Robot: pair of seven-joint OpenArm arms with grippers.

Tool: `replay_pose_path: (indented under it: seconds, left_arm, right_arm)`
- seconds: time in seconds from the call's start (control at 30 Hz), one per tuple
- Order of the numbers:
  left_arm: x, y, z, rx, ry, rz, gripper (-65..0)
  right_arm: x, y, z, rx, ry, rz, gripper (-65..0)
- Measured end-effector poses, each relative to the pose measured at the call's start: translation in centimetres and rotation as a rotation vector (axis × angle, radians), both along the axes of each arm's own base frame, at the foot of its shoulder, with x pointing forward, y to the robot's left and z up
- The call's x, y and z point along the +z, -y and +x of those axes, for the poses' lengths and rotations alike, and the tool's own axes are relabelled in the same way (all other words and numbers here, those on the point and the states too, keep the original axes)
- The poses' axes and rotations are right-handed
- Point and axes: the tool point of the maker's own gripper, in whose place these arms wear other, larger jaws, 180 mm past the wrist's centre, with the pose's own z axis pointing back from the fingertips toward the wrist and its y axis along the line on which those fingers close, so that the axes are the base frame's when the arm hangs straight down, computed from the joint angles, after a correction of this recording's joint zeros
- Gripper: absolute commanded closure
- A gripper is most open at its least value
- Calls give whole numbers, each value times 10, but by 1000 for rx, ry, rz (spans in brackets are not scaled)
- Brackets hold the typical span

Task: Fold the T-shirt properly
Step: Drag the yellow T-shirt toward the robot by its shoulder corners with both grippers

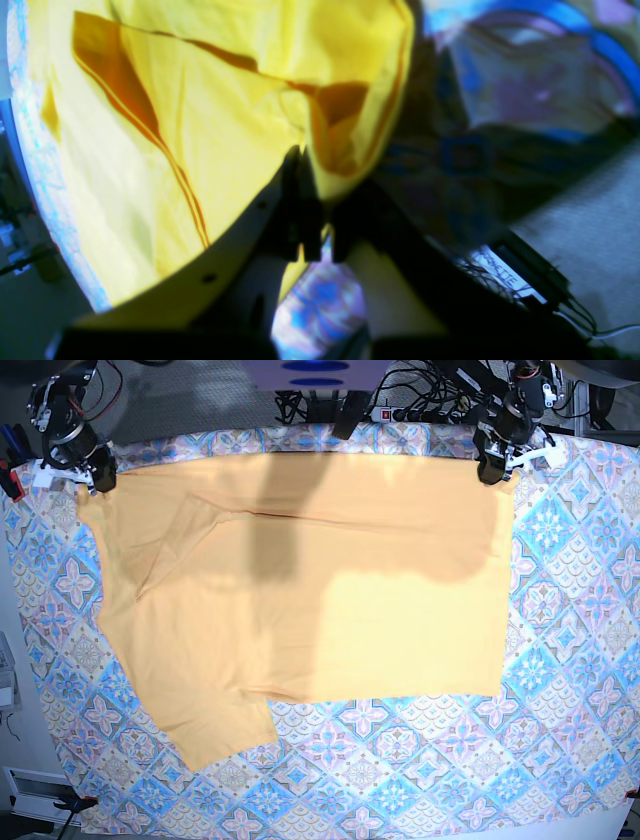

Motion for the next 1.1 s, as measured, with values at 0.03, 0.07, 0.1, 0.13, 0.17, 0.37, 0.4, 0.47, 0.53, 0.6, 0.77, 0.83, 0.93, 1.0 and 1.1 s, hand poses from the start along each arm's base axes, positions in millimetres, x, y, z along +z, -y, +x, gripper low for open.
replay_pose_path:
  seconds: [0.03, 0.07, 0.1, 0.13, 0.17, 0.37, 0.4, 0.47, 0.53, 0.6, 0.77, 0.83, 0.93, 1.0, 1.1]
  left_arm:
    - [0, 0, -3, 0, -4, -1, 0]
    - [-1, 1, -7, 0, -10, -4, 0]
    - [-1, 2, -10, -2, -14, -4, 0]
    - [-1, 2, -14, 1, -19, -7, 0]
    - [-2, 2, -16, -1, -22, -8, 0]
    - [-4, 2, -35, 1, -53, -12, 0]
    - [-3, 3, -36, 1, -54, -12, 0]
    - [-3, 3, -40, 0, -60, -12, 0]
    - [-4, 3, -42, -1, -63, -12, 0]
    - [-4, 3, -44, -1, -67, -12, 0]
    - [-4, 3, -44, -1, -67, -12, 0]
    - [-4, 3, -44, -1, -67, -12, 0]
    - [-4, 3, -44, -1, -67, -13, -27]
    - [-4, 5, -44, -13, -72, -27, -79]
    - [-3, 8, -44, -34, -75, -53, -143]
  right_arm:
    - [-1, 1, -5, -2, -10, 1, 0]
    - [-1, 1, -8, -6, -15, 2, 0]
    - [-2, 2, -11, -9, -18, 3, 0]
    - [-2, 3, -13, -11, -22, 1, 0]
    - [-2, 3, -15, -12, -25, -2, 0]
    - [-3, 3, -22, -12, -38, -1, 0]
    - [-3, 3, -22, -13, -37, -1, 0]
    - [-3, 3, -22, -13, -37, -2, 0]
    - [-3, 4, -22, -14, -37, -2, 0]
    - [-3, 3, -22, -13, -38, -1, -1]
    - [-3, 4, -22, -15, -37, -3, -16]
    - [-3, 4, -22, -15, -36, -3, -46]
    - [-3, 8, -22, -17, -39, -27, -96]
    - [-4, 10, -24, 6, -54, -53, -115]
    - [-4, 16, -28, -13, -62, -78, -121]
